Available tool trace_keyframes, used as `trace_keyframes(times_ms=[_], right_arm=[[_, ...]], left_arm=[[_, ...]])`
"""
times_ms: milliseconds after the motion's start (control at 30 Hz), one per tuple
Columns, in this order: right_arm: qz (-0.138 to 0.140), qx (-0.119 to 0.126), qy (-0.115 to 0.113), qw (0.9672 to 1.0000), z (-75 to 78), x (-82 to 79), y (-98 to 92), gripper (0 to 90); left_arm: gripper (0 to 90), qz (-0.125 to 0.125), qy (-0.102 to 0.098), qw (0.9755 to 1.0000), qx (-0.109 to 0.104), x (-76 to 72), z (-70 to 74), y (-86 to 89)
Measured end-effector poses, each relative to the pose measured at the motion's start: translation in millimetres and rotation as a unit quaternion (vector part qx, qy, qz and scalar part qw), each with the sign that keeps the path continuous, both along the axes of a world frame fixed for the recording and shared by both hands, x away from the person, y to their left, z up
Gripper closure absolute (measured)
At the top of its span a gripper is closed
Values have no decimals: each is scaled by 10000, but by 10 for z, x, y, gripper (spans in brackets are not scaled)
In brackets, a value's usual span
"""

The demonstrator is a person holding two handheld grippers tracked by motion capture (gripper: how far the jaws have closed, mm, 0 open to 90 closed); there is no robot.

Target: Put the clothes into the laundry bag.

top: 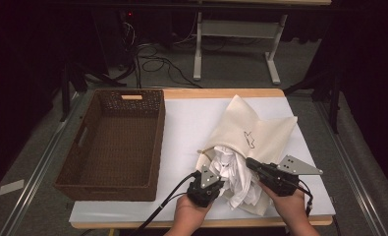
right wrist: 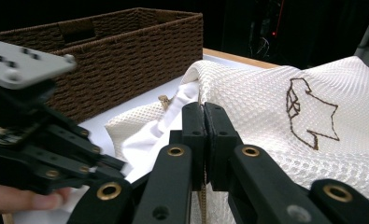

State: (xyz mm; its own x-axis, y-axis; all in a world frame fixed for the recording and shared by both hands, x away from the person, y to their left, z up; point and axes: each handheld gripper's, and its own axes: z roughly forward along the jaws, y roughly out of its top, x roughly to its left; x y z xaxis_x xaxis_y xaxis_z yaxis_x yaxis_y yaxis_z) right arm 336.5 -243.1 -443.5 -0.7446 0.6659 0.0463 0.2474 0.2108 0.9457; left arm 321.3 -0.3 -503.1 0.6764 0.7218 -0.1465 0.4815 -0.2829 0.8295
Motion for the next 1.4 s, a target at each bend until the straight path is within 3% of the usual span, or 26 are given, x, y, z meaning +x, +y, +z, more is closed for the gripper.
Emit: trace_keyframes(times_ms=[133,333,500,733,867,1133,1400], right_arm=[[-8,-10,13,10000,-7,4,-4,894],[0,33,-19,10000,4,-3,-14,893],[27,117,6,9999,10,-2,-20,893],[126,103,-23,9999,35,-33,69,893],[175,45,-99,9998,64,-59,127,893],[-12,-31,1,10000,7,-11,53,893],[-98,-4,-18,10000,-2,19,-31,893]], left_arm=[[860,63,26,9999,102,159,-46,-126],[860,245,57,9997,12,322,-42,-235],[860,276,-21,9996,-48,282,-26,-182],[861,421,-107,9990,-93,182,46,84],[862,455,-167,9987,-161,132,87,149],[855,400,62,9990,-194,256,-114,-84],[828,323,60,9991,-284,390,-99,-203]])
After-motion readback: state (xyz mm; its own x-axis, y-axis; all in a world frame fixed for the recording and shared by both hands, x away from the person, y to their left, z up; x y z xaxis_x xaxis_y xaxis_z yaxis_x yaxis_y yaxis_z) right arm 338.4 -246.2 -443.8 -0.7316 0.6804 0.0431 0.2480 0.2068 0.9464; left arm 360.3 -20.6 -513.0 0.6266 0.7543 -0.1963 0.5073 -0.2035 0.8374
